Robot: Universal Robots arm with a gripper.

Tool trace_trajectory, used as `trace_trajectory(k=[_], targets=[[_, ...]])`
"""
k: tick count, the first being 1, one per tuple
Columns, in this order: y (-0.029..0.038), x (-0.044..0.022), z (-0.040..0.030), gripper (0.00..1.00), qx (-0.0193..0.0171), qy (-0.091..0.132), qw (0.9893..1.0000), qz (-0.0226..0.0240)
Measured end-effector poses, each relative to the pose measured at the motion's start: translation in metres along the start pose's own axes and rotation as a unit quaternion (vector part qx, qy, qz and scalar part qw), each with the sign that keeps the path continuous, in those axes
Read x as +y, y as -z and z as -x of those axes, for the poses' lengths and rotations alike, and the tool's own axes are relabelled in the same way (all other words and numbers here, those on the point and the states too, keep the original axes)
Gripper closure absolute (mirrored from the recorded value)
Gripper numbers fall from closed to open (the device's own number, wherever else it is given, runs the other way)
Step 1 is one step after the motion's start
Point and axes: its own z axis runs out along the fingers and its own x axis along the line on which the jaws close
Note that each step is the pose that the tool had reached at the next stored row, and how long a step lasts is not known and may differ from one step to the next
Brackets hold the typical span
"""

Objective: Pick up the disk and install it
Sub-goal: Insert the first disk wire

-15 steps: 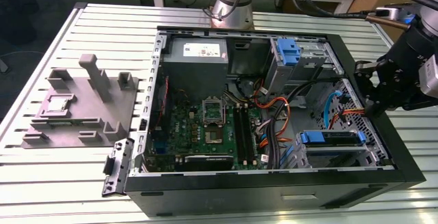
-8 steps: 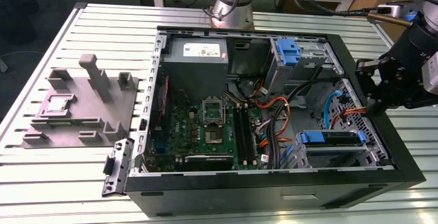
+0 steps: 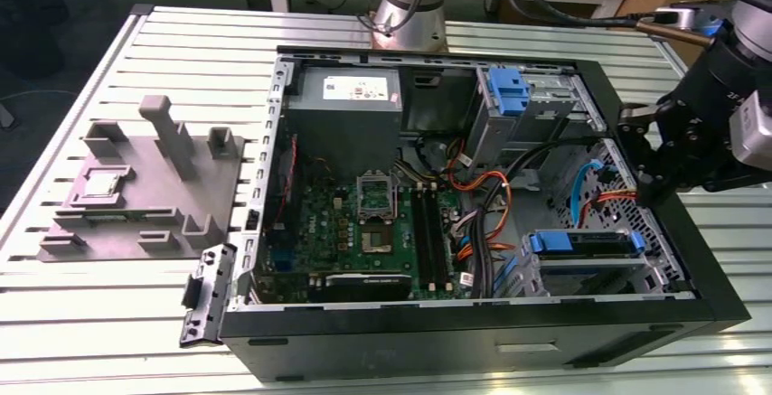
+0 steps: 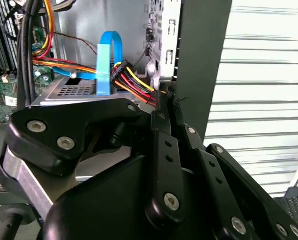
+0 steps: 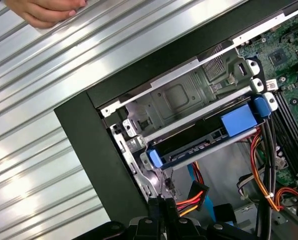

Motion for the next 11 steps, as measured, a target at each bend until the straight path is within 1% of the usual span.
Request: trace_trajectory(k=[3, 5, 8, 11], targets=[[0.0, 0.0001, 0.0002, 0.83, 0.0001, -0.002, 1.0, 0.0001], [0.0, -0.0001, 0.0003, 0.83, 0.0006, -0.008, 1.0, 0.0007], [-0.0002, 0.0, 0.0003, 0.83, 0.0028, -0.034, 0.9994, 0.0031], [-0.0005, 0.0, 0.0004, 0.83, 0.005, -0.061, 0.9981, 0.0056]])
